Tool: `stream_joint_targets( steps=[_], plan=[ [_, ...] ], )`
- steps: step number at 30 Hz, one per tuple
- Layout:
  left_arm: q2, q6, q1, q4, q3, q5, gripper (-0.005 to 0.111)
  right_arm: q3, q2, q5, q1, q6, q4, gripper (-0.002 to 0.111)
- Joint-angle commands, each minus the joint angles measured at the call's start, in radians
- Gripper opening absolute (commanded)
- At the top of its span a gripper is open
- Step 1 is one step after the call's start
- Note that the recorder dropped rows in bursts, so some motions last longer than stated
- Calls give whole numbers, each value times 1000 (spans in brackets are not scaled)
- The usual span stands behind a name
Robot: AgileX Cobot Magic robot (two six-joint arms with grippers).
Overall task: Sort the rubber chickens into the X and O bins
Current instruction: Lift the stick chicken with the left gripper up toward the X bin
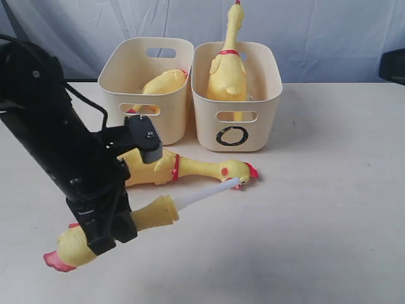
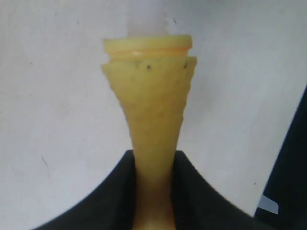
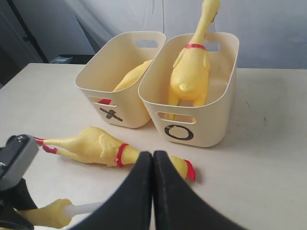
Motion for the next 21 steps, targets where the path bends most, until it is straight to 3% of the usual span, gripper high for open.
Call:
stream_joint_targets(
  steps=[1, 6, 11, 15, 21],
  plan=[
    [-90, 0, -3, -24, -2, 23, 0, 7, -7, 1, -3, -6, -12, -1],
    [-165, 0, -3, -2, -2, 11, 0, 7, -7, -25, -3, -6, -30, -1],
    [-211, -22, -3, 52, -8, -90, 0, 7, -7, -44, -3, -10, -43, -1],
    [-216, -65, -3, 97, -35, -228, 0, 7, -7, -50, -3, -10, -42, -1],
    [-216, -79, -3, 170, -35, -548, 0, 7, -7, -56, -3, -10, -38, -1]
  ],
)
